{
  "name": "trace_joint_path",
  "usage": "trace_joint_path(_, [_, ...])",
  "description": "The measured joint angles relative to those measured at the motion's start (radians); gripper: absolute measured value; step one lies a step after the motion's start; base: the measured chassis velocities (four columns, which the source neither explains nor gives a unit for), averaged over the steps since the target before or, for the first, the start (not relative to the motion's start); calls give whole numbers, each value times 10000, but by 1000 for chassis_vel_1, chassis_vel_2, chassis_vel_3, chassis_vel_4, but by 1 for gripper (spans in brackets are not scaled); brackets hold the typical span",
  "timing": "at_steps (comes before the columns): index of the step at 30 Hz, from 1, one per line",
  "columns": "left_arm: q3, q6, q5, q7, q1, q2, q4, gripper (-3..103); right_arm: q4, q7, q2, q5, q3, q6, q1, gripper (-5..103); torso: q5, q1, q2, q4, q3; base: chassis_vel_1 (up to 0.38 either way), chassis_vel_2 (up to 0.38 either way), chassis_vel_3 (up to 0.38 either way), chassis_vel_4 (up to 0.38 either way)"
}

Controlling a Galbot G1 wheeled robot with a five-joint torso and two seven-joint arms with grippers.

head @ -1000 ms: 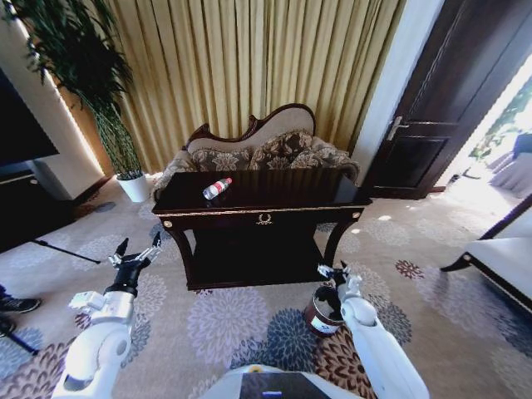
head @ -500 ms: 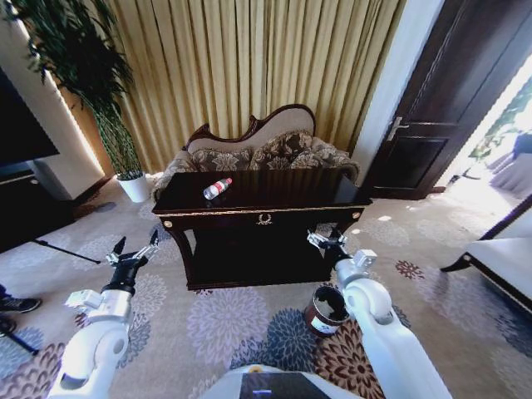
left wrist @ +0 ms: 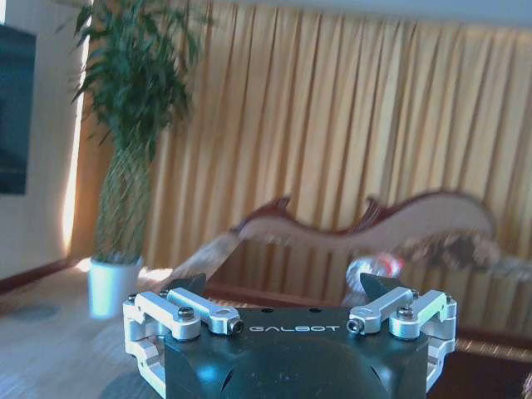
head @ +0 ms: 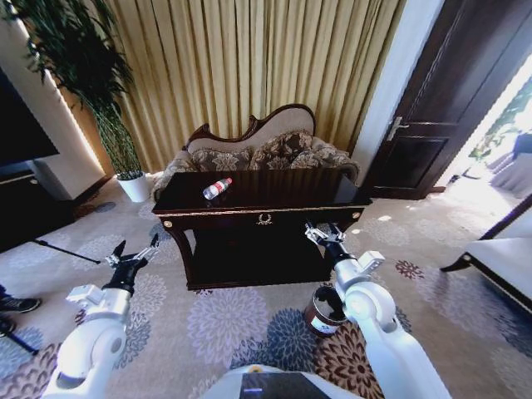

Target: Move to the front of the table and place the trash on the table into the trash bin.

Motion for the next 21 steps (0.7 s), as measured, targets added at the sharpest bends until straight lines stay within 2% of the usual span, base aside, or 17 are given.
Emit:
trace_joint_path(1, [0,0,0,0,0,0,0,100,0,0,0,0,0,0,0,100,0,0,0,0,0,0,0,0,0])
trace_joint_path(3, [-99,764,-115,-336,-77,104,-226,100,226,371,-141,-11,50,-255,57,100,0,0,1,0,0,0,0,0,0])
trace_joint_path(5, [-107,842,-126,-382,-96,122,-247,100,258,421,-159,-12,59,-286,62,100,0,0,0,0,0,0,0,0,0])
trace_joint_path(7, [-196,1290,-452,-542,-237,302,-336,100,440,648,-291,2,167,-546,73,100,-1,1,1,0,0,0,0,0,0])
trace_joint_path(10, [-267,1410,-826,-536,-361,433,-345,100,354,426,-343,-23,262,-395,72,100,-1,0,1,0,0,0,0,0,0])
trace_joint_path(12, [-274,1289,-915,-421,-401,467,-313,100,261,228,-350,-96,295,-246,71,100,0,0,1,-1,0,0,0,0,0])
trace_joint_path(14, [-265,332,-967,217,-419,506,-137,100,141,-23,-344,-160,317,-16,71,100,0,0,0,-1,0,0,0,0,0])
trace_joint_path(15, [-265,332,-967,217,-419,506,-137,100,141,-23,-344,-160,317,-16,71,100,0,0,0,-1,0,0,0,0,0])
trace_joint_path(16, [-250,-143,-975,589,-421,522,-64,100,115,-87,-304,-113,287,98,74,100,-1,0,0,0,0,0,0,0,0])
trace_joint_path(18, [-195,-672,-1097,889,-449,555,11,100,87,-180,-182,15,180,309,87,100,-1,0,0,0,0,0,0,0,0])
trace_joint_path(21, [-167,-936,-1194,1035,-495,589,87,100,42,-202,-37,184,48,574,95,100,-2,0,0,0,0,0,0,0,0])
